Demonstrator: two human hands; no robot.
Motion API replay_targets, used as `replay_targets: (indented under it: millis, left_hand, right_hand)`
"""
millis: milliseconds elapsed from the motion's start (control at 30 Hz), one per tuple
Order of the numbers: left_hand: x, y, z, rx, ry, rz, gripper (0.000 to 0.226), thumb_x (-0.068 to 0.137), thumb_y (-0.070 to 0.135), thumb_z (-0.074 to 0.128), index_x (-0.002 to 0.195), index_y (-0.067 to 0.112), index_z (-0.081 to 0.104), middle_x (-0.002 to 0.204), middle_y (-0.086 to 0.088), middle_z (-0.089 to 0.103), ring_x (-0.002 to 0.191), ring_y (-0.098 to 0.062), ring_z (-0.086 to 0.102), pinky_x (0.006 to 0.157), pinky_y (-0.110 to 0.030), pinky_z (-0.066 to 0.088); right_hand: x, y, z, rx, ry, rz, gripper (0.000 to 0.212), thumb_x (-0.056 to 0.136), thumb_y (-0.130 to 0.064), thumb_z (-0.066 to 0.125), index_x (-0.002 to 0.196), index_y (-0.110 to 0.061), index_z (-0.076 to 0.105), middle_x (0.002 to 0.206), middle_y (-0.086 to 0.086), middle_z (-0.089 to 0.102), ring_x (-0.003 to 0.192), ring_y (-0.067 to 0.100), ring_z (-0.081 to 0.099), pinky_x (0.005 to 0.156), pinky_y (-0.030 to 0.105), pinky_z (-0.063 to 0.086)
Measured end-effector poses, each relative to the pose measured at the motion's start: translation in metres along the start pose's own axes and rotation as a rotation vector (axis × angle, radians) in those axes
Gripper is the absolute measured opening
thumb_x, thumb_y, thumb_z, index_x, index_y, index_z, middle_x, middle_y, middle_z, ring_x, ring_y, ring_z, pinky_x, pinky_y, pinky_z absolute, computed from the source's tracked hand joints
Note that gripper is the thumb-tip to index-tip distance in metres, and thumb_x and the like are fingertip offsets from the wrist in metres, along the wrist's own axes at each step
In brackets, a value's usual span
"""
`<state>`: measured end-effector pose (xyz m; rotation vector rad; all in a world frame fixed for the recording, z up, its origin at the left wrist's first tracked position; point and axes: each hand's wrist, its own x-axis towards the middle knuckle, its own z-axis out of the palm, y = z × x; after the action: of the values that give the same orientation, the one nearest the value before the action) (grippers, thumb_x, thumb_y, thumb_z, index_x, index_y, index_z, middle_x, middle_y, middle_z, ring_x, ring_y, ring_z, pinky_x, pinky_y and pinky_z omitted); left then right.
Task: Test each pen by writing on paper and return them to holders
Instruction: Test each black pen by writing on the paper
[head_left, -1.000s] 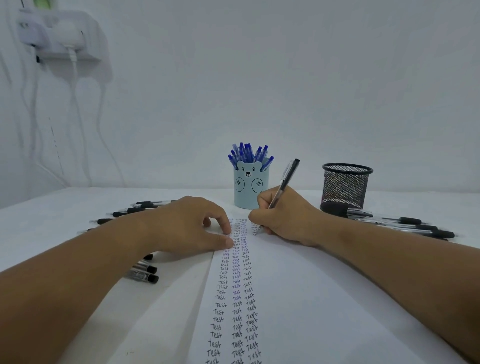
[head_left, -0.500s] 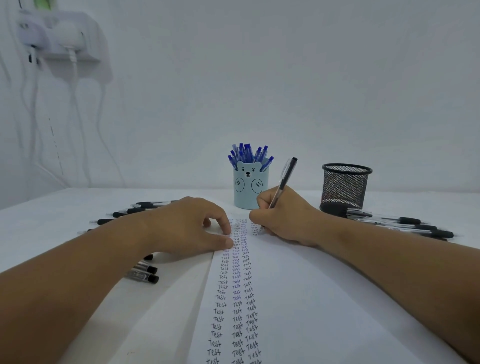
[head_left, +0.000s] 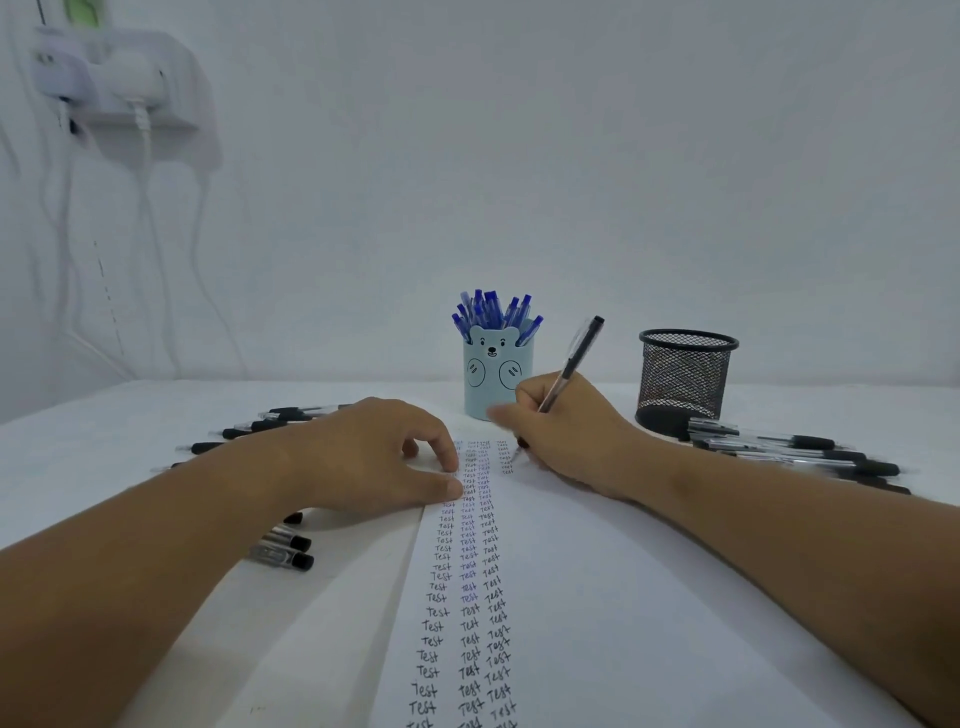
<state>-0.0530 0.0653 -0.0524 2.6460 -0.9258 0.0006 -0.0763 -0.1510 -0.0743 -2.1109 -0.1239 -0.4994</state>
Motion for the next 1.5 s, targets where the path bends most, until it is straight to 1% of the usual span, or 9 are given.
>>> replay_targets:
  millis: [67, 167, 333, 433, 567, 733, 1000, 1233, 1500]
  left_hand:
    - [0.0, 0.0, 0.0, -0.009, -0.002, 0.003, 0.021, 0.081, 0.06, 0.072, 0.096, 0.046, 0.069, 0.112, 0.021, 0.062, 0.11, 0.005, 0.054, 0.103, -0.031, 0.045]
    - [-0.001, 0.0, 0.0, 0.001, -0.001, 0.006, 0.019, 0.081, 0.061, 0.072, 0.094, 0.047, 0.069, 0.112, 0.021, 0.062, 0.109, 0.006, 0.054, 0.103, -0.03, 0.045]
    - [0.0, 0.001, -0.001, -0.005, -0.001, 0.01, 0.021, 0.082, 0.058, 0.072, 0.097, 0.044, 0.069, 0.11, 0.024, 0.062, 0.108, 0.006, 0.053, 0.101, -0.027, 0.045]
    - [-0.001, 0.002, -0.001, 0.008, 0.003, 0.014, 0.021, 0.083, 0.057, 0.072, 0.098, 0.043, 0.069, 0.111, 0.022, 0.062, 0.108, 0.006, 0.053, 0.1, -0.026, 0.044]
    - [0.0, 0.001, 0.0, 0.011, 0.01, 0.013, 0.021, 0.082, 0.058, 0.072, 0.097, 0.043, 0.069, 0.11, 0.02, 0.062, 0.107, 0.006, 0.053, 0.1, -0.027, 0.044]
    - [0.0, 0.001, 0.0, 0.013, -0.001, 0.008, 0.022, 0.082, 0.059, 0.072, 0.098, 0.045, 0.069, 0.112, 0.02, 0.062, 0.109, 0.005, 0.053, 0.101, -0.028, 0.044]
    - [0.001, -0.001, 0.003, -0.026, 0.021, 0.039, 0.028, 0.086, 0.058, 0.066, 0.112, 0.047, 0.064, 0.111, 0.028, 0.062, 0.107, 0.002, 0.056, 0.092, -0.021, 0.044]
    - [0.006, 0.003, 0.009, 0.035, 0.077, 0.025, 0.05, 0.084, 0.076, 0.041, 0.091, 0.034, 0.067, 0.101, 0.02, 0.063, 0.095, 0.001, 0.056, 0.086, -0.028, 0.045]
    - [0.01, 0.012, 0.022, 0.062, 0.159, 0.052, 0.064, 0.086, 0.074, 0.033, 0.081, 0.016, 0.06, 0.085, 0.005, 0.064, 0.08, -0.016, 0.06, 0.078, -0.034, 0.05]
  right_hand:
    - [-0.002, -0.002, -0.001, 0.194, 0.044, 0.033, 0.054, 0.097, -0.047, 0.058, 0.058, -0.013, 0.043, 0.051, 0.009, 0.041, 0.04, 0.022, 0.037, 0.042, 0.024, 0.032]
    - [-0.001, 0.0, -0.002, 0.175, 0.124, -0.127, 0.053, 0.098, -0.045, 0.052, 0.062, -0.015, 0.027, 0.061, 0.01, 0.03, 0.057, 0.036, 0.026, 0.055, 0.042, 0.03]
    - [-0.004, -0.004, -0.016, -0.073, 0.123, -0.328, 0.028, 0.091, -0.06, 0.051, 0.094, -0.034, 0.044, 0.047, -0.004, 0.045, 0.045, 0.018, 0.038, 0.048, 0.032, 0.035]
    - [-0.006, -0.002, -0.021, -0.389, 0.096, -0.396, 0.024, 0.103, -0.045, 0.043, 0.108, -0.025, 0.055, 0.053, 0.004, 0.053, 0.051, 0.025, 0.048, 0.053, 0.037, 0.042]
    - [-0.003, -0.001, -0.018, -0.599, 0.074, -0.433, 0.03, 0.106, -0.038, 0.042, 0.117, -0.016, 0.057, 0.056, -0.009, 0.041, 0.052, 0.007, 0.039, 0.058, 0.033, 0.028]
    - [-0.002, 0.0, -0.018, -0.672, 0.028, -0.386, 0.032, 0.107, -0.037, 0.038, 0.121, -0.015, 0.057, 0.066, -0.006, 0.047, 0.067, 0.025, 0.047, 0.061, 0.035, 0.034]
    - [0.001, -0.015, -0.029, -0.709, -0.119, -0.357, 0.024, 0.104, -0.032, 0.049, 0.11, -0.017, 0.067, 0.098, -0.009, 0.053, 0.091, 0.016, 0.051, 0.082, 0.037, 0.046]
    - [0.004, -0.028, -0.104, -0.868, -0.235, -0.038, 0.007, 0.096, -0.024, 0.067, 0.097, -0.03, 0.07, 0.093, -0.005, 0.066, 0.084, 0.018, 0.061, 0.074, 0.03, 0.05]
    - [-0.033, -0.001, -0.158, -1.039, -0.206, 0.174, 0.03, 0.095, -0.006, 0.056, 0.096, -0.033, 0.068, 0.083, -0.015, 0.055, 0.096, 0.019, 0.066, 0.083, 0.035, 0.055]
